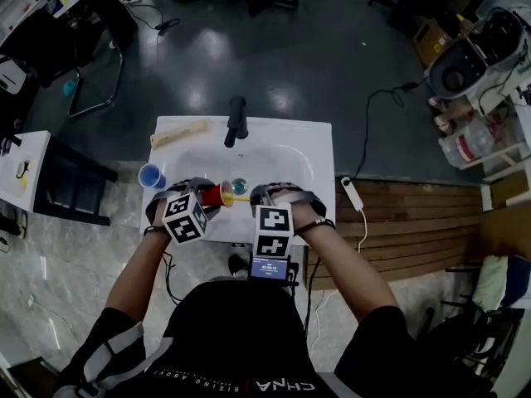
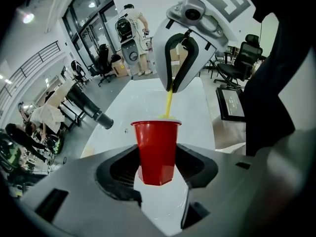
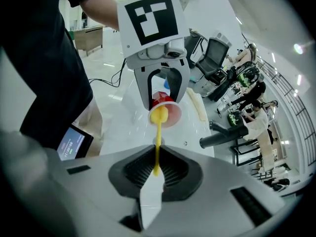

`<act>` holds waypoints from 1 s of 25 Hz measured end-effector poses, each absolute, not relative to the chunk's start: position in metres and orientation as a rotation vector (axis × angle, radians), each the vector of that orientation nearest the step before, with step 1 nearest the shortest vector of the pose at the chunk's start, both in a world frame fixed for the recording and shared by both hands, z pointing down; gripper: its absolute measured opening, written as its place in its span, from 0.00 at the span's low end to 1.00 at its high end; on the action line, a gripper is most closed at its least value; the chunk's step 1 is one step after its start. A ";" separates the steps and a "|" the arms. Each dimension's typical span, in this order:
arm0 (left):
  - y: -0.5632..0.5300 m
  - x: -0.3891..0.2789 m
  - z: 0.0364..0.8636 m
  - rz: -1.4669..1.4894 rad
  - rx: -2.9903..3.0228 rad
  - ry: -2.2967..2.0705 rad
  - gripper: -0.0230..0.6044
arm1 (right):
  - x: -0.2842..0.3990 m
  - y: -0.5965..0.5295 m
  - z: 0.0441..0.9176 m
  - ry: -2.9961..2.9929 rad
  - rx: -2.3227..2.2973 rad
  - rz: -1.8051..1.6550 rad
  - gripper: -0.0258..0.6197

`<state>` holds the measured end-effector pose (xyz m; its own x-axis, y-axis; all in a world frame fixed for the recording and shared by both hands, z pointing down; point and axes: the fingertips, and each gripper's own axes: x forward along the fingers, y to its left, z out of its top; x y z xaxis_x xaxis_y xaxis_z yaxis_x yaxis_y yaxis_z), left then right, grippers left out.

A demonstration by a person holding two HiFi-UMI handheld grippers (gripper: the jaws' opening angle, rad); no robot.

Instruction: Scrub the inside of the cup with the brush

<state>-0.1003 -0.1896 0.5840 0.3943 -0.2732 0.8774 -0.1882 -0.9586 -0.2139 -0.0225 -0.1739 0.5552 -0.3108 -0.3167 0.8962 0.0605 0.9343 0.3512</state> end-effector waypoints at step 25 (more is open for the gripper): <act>-0.202 -0.085 0.586 -1.596 -2.642 0.454 0.41 | 0.011 -0.200 0.566 -1.829 0.179 -0.316 0.10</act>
